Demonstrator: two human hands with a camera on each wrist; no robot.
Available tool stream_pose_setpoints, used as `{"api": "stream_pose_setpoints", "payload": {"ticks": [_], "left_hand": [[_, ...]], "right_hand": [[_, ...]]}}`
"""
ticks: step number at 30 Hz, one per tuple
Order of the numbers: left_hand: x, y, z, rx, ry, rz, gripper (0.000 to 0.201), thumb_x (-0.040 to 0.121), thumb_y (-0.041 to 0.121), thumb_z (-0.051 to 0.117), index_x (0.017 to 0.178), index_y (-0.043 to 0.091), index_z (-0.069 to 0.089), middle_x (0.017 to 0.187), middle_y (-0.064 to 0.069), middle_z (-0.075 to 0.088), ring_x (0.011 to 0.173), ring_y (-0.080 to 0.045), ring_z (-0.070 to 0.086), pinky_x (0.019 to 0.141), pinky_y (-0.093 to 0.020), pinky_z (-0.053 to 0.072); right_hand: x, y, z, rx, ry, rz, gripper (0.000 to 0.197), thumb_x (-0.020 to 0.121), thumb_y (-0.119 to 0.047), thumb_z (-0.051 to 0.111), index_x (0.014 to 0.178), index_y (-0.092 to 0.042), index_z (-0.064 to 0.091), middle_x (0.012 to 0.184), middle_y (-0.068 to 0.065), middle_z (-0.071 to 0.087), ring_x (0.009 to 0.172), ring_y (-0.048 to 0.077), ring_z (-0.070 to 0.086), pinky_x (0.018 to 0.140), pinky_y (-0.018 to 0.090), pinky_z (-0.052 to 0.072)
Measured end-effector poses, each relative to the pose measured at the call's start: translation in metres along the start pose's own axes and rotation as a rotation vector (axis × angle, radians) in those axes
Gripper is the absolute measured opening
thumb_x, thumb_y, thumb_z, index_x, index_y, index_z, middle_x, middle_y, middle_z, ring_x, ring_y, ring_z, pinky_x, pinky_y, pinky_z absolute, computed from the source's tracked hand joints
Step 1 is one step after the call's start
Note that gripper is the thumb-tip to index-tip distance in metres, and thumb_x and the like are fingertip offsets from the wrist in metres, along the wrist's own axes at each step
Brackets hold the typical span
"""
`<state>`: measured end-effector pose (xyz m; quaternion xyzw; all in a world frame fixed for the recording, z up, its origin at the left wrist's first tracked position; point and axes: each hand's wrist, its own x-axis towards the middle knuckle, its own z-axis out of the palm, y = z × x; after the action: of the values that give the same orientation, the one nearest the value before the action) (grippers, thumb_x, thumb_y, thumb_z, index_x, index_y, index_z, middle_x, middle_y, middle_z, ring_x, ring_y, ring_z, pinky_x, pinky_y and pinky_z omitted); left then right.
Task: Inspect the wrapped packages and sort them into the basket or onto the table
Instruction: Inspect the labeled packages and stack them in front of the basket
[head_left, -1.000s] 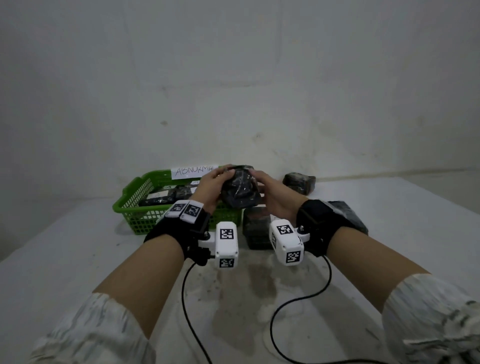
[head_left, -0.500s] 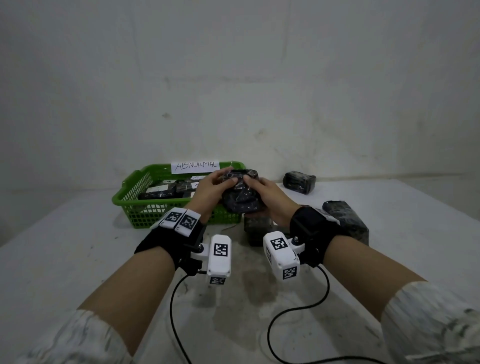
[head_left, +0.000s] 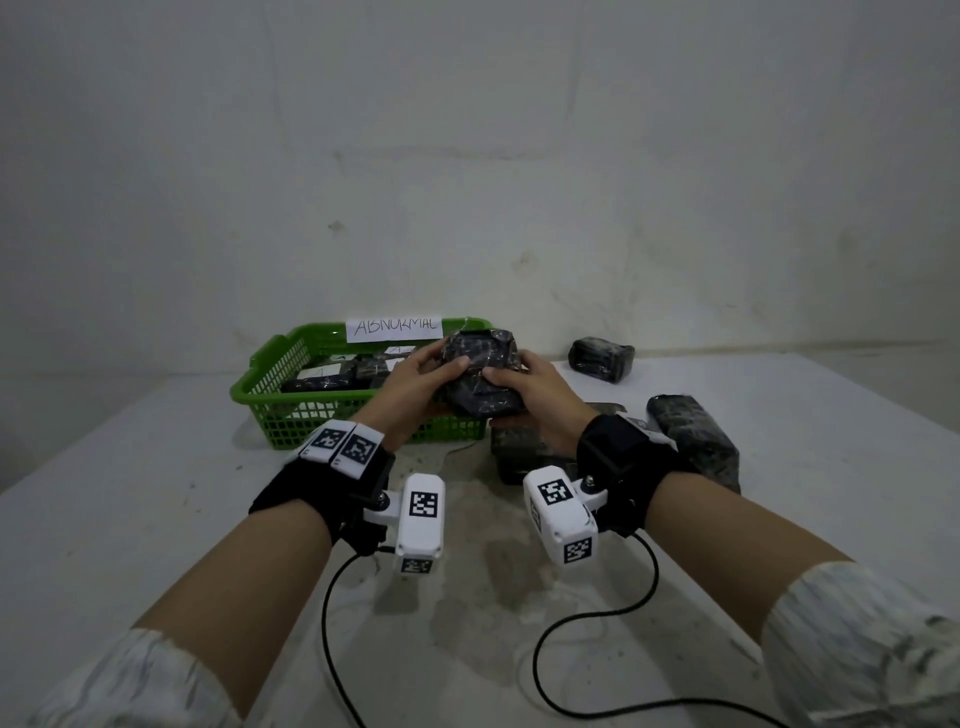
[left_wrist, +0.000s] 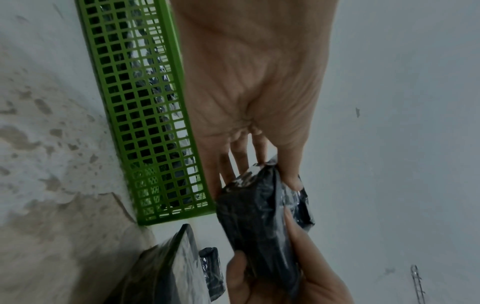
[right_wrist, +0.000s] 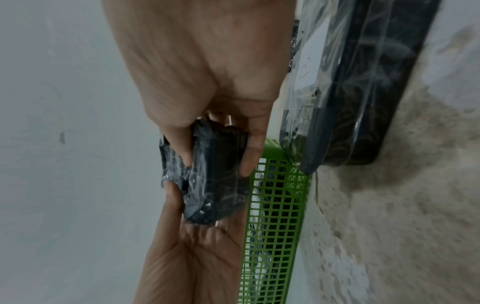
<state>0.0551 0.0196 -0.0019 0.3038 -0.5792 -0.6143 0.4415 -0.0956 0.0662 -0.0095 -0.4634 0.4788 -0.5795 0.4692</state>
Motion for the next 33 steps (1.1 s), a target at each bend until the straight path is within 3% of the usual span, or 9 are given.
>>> {"api": "stream_pose_setpoints", "payload": {"ticks": [5,9,13,16,21,25,27,29,33], "left_hand": [[-0.002,0.000,0.006,0.063,0.021,0.026,0.054,0.090,0.001,0.057,0.140,0.014,0.042,0.126,-0.009,0.058,0.103,-0.021,0.060,0.067,-0.028,0.058],[0.000,0.000,0.008,0.060,0.031,0.030,0.048,0.092,0.002,0.055,0.138,0.014,0.044,0.123,-0.010,0.059,0.102,-0.021,0.061,0.072,-0.030,0.058],[-0.004,0.000,0.010,0.013,-0.072,0.000,0.049,0.091,0.005,0.056,0.138,0.015,0.045,0.123,-0.010,0.060,0.106,-0.023,0.061,0.079,-0.030,0.058],[-0.004,-0.002,0.010,0.039,-0.053,0.009,0.056,0.090,-0.004,0.054,0.142,0.012,0.038,0.123,-0.011,0.057,0.104,-0.022,0.061,0.075,-0.024,0.058],[-0.001,-0.003,0.002,0.079,0.022,0.033,0.056,0.091,-0.002,0.052,0.142,0.016,0.038,0.128,-0.012,0.056,0.107,-0.024,0.059,0.075,-0.027,0.057],[0.000,-0.003,-0.004,0.171,0.094,0.080,0.054,0.089,-0.003,0.056,0.134,0.023,0.041,0.124,-0.015,0.053,0.113,-0.029,0.056,0.079,-0.031,0.056],[0.001,-0.003,-0.005,0.322,0.142,0.156,0.045,0.087,-0.004,0.058,0.124,0.021,0.051,0.126,-0.017,0.050,0.111,-0.028,0.055,0.072,-0.020,0.055],[0.001,0.001,-0.004,0.373,0.148,0.175,0.036,0.090,-0.002,0.054,0.122,0.016,0.056,0.123,-0.015,0.055,0.100,-0.021,0.058,0.066,-0.015,0.052],[-0.003,0.013,0.005,0.125,0.079,0.038,0.031,0.102,0.025,0.036,0.121,0.012,0.055,0.104,-0.010,0.064,0.092,-0.021,0.062,0.073,-0.028,0.051]], "right_hand": [[0.001,-0.001,-0.004,0.048,0.000,0.009,0.034,0.092,-0.018,0.062,0.123,-0.013,0.050,0.114,0.010,0.065,0.093,0.021,0.067,0.066,0.034,0.056],[0.000,-0.001,-0.007,0.022,-0.056,0.004,0.051,0.085,-0.011,0.070,0.130,-0.011,0.044,0.122,0.012,0.063,0.105,0.025,0.066,0.074,0.037,0.058],[0.002,0.000,-0.013,0.063,-0.012,-0.006,0.050,0.085,-0.006,0.068,0.131,-0.007,0.047,0.123,0.014,0.062,0.102,0.028,0.065,0.059,0.031,0.055],[0.004,0.003,-0.012,0.120,-0.015,0.013,0.052,0.086,-0.006,0.067,0.133,-0.004,0.046,0.125,0.017,0.061,0.100,0.027,0.065,0.056,0.028,0.055],[0.001,-0.001,-0.010,0.201,-0.147,0.031,0.037,0.091,0.002,0.054,0.127,-0.006,0.050,0.112,0.012,0.067,0.091,0.025,0.069,0.071,0.033,0.060],[-0.002,-0.005,-0.007,0.198,-0.146,0.002,0.040,0.091,0.007,0.053,0.128,-0.008,0.048,0.111,0.013,0.066,0.087,0.024,0.071,0.072,0.033,0.061],[-0.004,-0.005,-0.004,0.099,-0.142,-0.053,0.040,0.093,-0.004,0.057,0.131,-0.013,0.048,0.118,0.013,0.063,0.096,0.023,0.068,0.077,0.033,0.060],[-0.007,-0.008,0.000,-0.028,-0.154,-0.085,0.035,0.099,-0.029,0.050,0.133,-0.020,0.050,0.119,0.007,0.063,0.098,0.018,0.064,0.076,0.030,0.056],[-0.009,-0.013,0.006,-0.162,-0.119,-0.105,0.046,0.101,-0.050,0.028,0.139,-0.031,0.047,0.109,-0.009,0.059,0.107,0.014,0.055,0.088,0.028,0.043]]}}
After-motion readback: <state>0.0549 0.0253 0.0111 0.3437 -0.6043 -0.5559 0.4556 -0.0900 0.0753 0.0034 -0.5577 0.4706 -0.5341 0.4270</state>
